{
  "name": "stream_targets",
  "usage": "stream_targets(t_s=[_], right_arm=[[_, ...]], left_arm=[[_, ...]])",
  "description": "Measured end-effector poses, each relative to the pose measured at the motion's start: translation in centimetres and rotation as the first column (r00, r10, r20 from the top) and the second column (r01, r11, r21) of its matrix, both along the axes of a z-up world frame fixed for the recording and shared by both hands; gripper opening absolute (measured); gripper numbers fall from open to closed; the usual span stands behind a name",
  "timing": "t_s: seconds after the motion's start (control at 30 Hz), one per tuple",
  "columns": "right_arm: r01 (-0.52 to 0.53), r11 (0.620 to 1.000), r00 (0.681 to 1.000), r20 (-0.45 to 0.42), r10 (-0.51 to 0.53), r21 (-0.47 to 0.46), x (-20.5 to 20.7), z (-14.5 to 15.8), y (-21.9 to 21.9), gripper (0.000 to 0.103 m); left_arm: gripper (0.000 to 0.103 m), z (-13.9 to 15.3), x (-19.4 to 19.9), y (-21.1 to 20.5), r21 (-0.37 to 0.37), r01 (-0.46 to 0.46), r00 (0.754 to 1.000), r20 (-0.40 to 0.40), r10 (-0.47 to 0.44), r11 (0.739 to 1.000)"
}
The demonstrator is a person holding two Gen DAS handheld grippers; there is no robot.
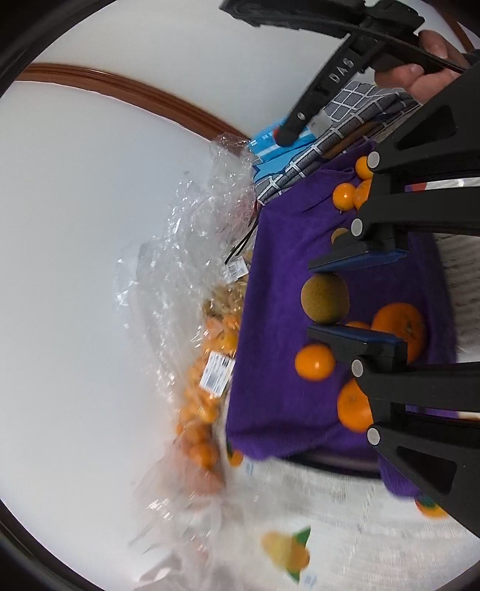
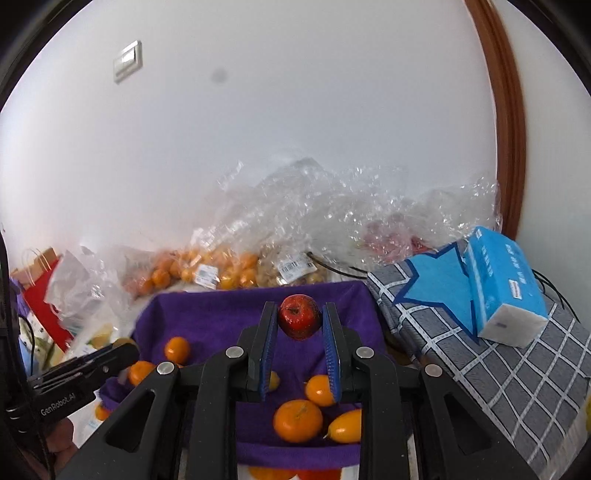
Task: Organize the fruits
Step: 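Carry the yellow fruit and red fruit over the purple towel, then lower both fruits onto the towel and open both grippers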
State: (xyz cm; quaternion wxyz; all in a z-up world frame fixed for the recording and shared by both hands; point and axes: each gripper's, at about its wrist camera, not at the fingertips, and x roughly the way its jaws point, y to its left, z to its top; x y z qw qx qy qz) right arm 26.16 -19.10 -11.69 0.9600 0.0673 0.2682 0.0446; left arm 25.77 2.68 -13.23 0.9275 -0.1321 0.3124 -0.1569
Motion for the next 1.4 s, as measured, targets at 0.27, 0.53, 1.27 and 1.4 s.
stream_targets(t_s=[0.27,0.53,1.27,1.4], right_arm=[[0.022,1.000,0.990,-0.143,-0.019,0.018,2.9,-5.1,-1.4,0.024],[0.035,0.998,0.982,-0.185,-0.025,0.053,3.5,-6.7,-2.1,0.025],[0.025,1.000,0.982,-0.186,-0.021,0.016,3.8,-7.3,-1.1,0.025],[0.032,0.999,0.982,-0.185,-0.025,0.036,3.8,-7.2,-1.5,0.041]], left_arm=[[0.027,-2.3,0.5,-1.4,0.052,0.033,0.999,-0.020,-0.032,0.998],[0.027,-2.9,0.9,-1.9,0.053,0.057,0.998,-0.030,-0.056,0.997],[0.027,-3.0,1.0,-2.3,0.052,0.075,0.997,-0.036,-0.074,0.996],[0.027,-3.1,1.0,-2.3,0.042,0.074,0.997,-0.039,-0.073,0.996]])
